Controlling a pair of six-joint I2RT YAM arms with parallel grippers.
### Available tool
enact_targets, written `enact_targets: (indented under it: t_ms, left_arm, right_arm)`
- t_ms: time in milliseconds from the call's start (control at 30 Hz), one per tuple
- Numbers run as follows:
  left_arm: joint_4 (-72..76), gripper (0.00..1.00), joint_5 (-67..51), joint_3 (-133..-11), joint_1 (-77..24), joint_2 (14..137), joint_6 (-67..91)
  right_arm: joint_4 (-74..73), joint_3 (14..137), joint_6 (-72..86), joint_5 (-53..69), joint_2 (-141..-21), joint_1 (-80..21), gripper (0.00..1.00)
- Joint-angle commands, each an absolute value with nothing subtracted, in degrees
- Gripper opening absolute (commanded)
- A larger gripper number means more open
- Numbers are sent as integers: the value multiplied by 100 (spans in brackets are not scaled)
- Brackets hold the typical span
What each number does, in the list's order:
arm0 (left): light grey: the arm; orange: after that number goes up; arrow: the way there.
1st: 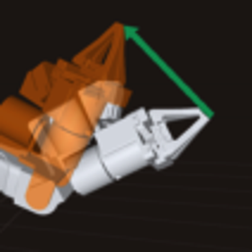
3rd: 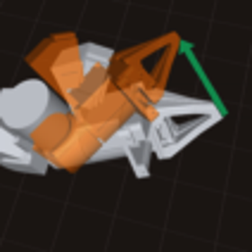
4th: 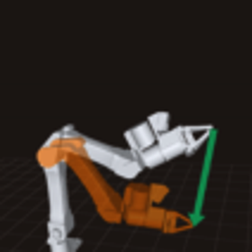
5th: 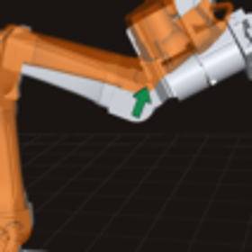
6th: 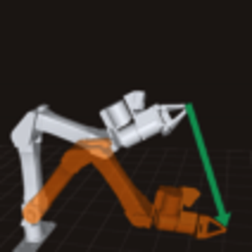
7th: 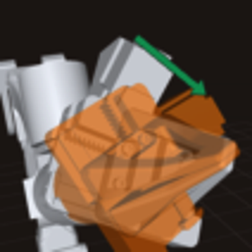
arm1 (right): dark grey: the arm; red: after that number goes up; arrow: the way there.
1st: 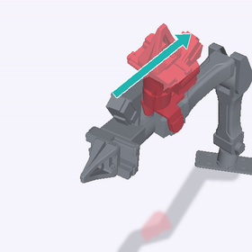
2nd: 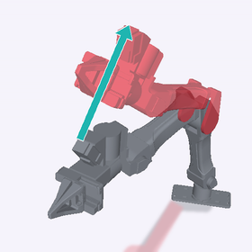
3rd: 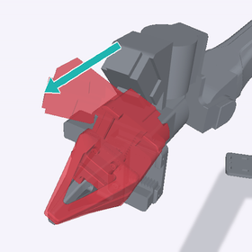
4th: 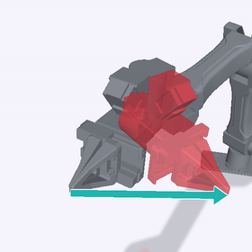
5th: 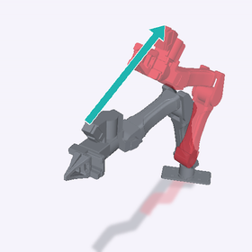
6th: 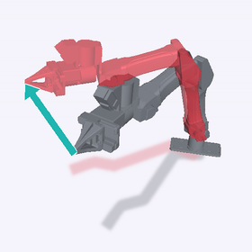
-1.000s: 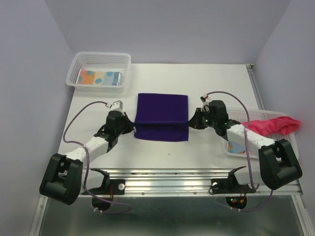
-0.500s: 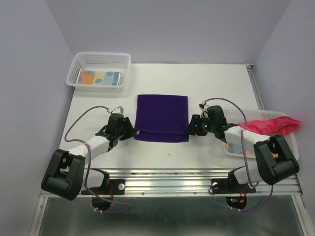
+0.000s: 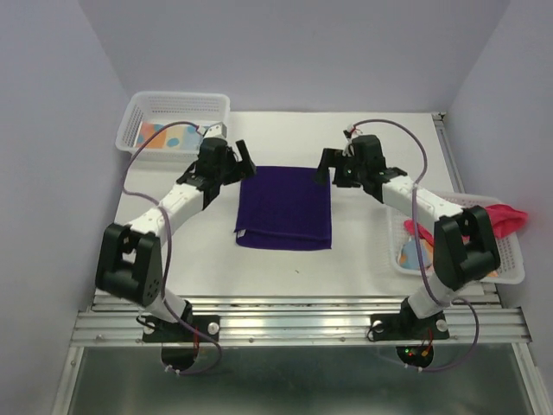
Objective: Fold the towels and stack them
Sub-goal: Fold the towel
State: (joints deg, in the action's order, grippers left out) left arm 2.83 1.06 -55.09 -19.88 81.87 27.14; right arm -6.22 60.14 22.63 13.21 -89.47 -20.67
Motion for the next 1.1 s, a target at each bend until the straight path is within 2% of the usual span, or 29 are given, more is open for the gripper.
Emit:
enact_targets:
  t_ms: [0,167,400,567,733,767,800,967,1000,1067]
  left_arm:
    - [-271,99,351,-6833,-1995,9384,2180]
    - [-623,98,369,-7935,-1916,10640,1952]
    - [-739,84,168,-8683,-1697,11504,1986]
    - [-659,71,26,-8719,-1609,11777,1986]
    - [-633,64,-167,-8806,-1512,11962,1995]
    - [-633,58,-202,-8824,-1503,12014,1995]
    - [-615,55,-280,-8850,-1503,12041,1995]
    - [-615,40,-360,-8956,-1503,12217,2013]
    - [-641,30,-404,-8965,-1503,12252,2004]
    - [-633,18,-448,-8939,-1503,12269,2013]
  right_arm:
    - [-1063,7091,1943,563,-10078,-1890,97]
    - [-1318,8224,1732,527,-11045,-1749,91]
    - [-1354,8929,1582,887,-11943,-1494,67]
    - [-1398,9175,1441,958,-12269,-1477,63]
    - [-1468,9395,1319,1151,-12524,-1459,60]
    - [-1468,9413,1310,1169,-12577,-1468,57]
    - [-1459,9439,1336,1212,-12603,-1468,51]
    - [-1450,9369,1354,1380,-12604,-1459,33]
    - [-1415,9326,1354,1389,-12543,-1459,30]
    - [-1389,9211,1327,1450,-12490,-1459,22]
